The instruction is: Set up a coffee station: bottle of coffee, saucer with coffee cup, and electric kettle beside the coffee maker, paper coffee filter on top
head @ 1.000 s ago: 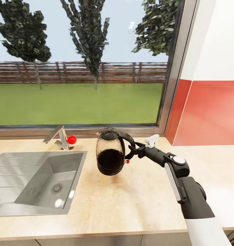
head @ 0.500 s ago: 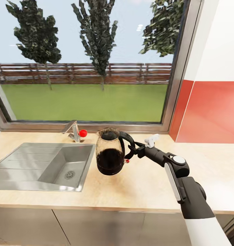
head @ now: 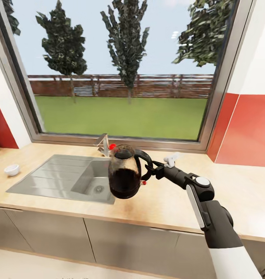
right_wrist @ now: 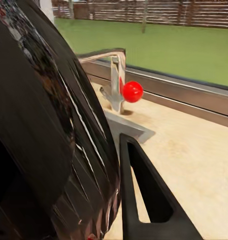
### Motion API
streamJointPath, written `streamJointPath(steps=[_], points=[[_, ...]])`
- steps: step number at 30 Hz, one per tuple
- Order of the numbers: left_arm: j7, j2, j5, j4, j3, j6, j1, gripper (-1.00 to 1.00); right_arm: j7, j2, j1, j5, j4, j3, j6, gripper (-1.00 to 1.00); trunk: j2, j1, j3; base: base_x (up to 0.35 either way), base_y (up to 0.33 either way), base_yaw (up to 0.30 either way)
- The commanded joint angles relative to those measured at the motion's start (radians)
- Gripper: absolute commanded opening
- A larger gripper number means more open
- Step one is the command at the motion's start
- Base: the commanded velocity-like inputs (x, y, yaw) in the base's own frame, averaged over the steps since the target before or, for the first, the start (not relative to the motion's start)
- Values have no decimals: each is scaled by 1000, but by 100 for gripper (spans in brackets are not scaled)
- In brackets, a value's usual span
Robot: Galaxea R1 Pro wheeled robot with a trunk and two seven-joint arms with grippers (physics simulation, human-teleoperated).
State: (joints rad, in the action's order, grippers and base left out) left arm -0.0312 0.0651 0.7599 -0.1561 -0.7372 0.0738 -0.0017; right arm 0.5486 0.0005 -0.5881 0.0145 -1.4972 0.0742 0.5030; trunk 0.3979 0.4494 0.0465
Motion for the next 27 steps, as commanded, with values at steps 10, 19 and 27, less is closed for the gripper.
streamJointPath(steps=[10,19,27], points=[[-1,-2,4,-2,-2,4,-1,100,4,1,-1,-3,-2,-1,6,-100,2,1,-9,-3,10,202],[-3,-9,4,-2,-2,4,-1,100,4,22,-1,-4,-2,-1,7,-100,2,1,-17,0,0,226],[-3,-10,4,-2,-2,4,-1,100,4,31,-1,-4,0,-2,9,-100,2,1,-17,0,0,276]])
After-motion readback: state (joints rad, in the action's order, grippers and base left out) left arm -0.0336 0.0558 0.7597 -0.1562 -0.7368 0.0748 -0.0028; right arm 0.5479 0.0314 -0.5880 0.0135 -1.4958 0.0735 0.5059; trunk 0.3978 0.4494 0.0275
